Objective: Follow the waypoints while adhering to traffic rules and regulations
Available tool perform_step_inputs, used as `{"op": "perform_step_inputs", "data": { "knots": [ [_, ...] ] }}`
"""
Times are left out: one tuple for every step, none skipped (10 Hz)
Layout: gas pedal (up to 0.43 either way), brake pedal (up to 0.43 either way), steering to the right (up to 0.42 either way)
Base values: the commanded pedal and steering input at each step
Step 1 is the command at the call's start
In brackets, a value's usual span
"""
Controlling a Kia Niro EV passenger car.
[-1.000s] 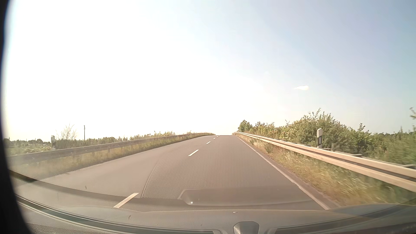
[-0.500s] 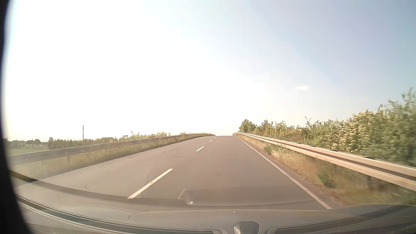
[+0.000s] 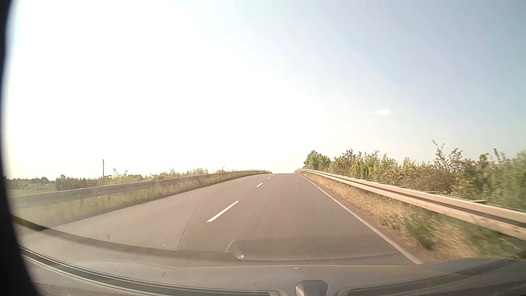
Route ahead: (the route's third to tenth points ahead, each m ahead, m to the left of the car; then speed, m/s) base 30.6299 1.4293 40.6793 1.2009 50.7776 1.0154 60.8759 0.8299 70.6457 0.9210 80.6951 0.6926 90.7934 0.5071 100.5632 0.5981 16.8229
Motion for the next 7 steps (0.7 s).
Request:
{"op": "perform_step_inputs", "data": {
  "knots": [
    [0.22,0.006,0.001],
    [0.22,0.006,0.001],
    [0.22,0.006,0.001],
    [0.22,0.006,0.002],
    [0.22,0.006,0.002],
    [0.22,0.006,0.001],
    [0.22,0.006,0.001]
  ]
}}
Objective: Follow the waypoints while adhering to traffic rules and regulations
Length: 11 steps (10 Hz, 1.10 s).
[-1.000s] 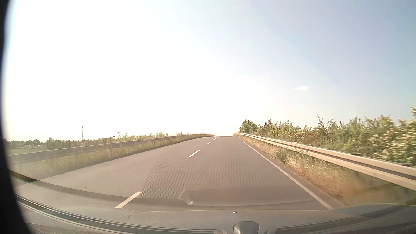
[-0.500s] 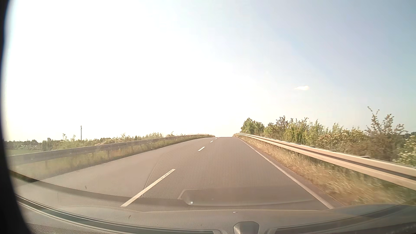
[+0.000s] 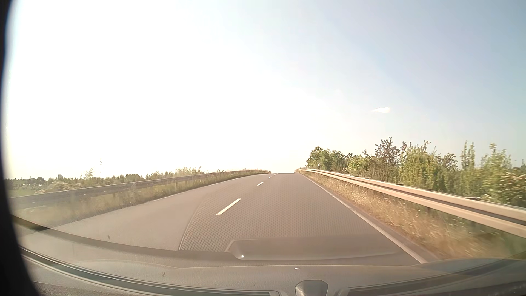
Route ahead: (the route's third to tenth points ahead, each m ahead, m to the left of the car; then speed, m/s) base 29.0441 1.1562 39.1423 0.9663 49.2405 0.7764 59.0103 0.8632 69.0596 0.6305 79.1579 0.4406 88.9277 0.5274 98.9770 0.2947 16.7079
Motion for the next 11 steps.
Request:
{"op": "perform_step_inputs", "data": {
  "knots": [
    [0.22,0.006,0.001],
    [0.22,0.006,0.001],
    [0.22,0.006,0.001],
    [0.22,0.006,0.002],
    [0.22,0.006,0.002],
    [0.22,0.006,0.001],
    [0.22,0.006,0.001],
    [0.22,0.006,0.002],
    [0.22,0.006,0.001],
    [0.22,0.006,0.002],
    [0.22,0.006,0.001]
  ]
}}
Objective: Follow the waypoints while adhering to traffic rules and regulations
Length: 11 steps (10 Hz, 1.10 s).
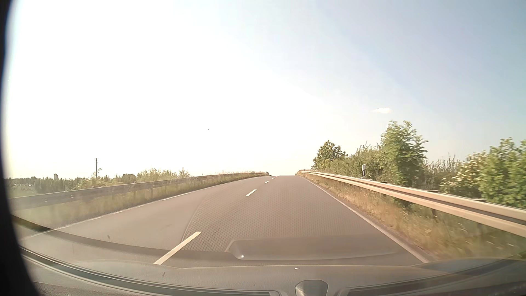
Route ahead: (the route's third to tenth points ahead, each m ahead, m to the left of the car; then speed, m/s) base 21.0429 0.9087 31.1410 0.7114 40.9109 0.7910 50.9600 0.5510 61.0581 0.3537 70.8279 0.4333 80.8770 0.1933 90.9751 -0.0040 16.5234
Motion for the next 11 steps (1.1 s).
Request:
{"op": "perform_step_inputs", "data": {
  "knots": [
    [0.22,0.006,0.002],
    [0.22,0.006,0.002],
    [0.22,0.006,0.002],
    [0.22,0.006,0.002],
    [0.22,0.006,0.002],
    [0.22,0.006,0.002],
    [0.22,0.006,0.002],
    [0.22,0.006,0.002],
    [0.22,0.006,0.002],
    [0.22,0.006,0.002],
    [0.22,0.006,0.002]
  ]
}}
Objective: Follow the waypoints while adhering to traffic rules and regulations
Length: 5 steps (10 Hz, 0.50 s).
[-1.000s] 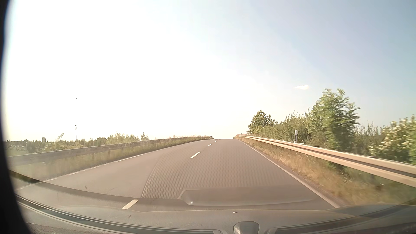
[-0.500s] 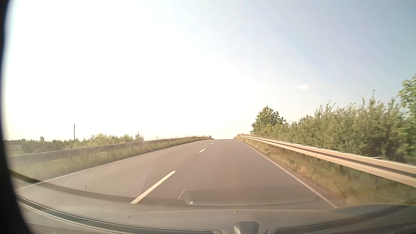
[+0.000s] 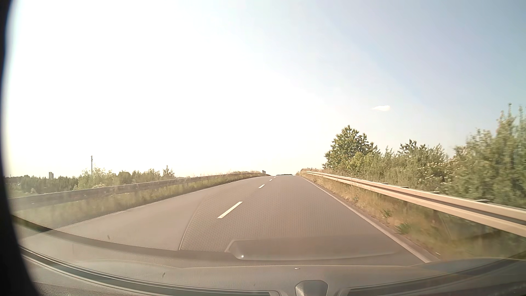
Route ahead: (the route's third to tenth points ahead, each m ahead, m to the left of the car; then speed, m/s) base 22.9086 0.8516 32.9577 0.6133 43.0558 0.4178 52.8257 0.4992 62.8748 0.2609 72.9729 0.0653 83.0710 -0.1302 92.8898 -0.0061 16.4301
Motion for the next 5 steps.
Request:
{"op": "perform_step_inputs", "data": {
  "knots": [
    [0.22,0.006,0.002],
    [0.22,0.006,0.002],
    [0.22,0.006,0.002],
    [0.22,0.006,0.002],
    [0.22,0.006,0.002]
  ]
}}
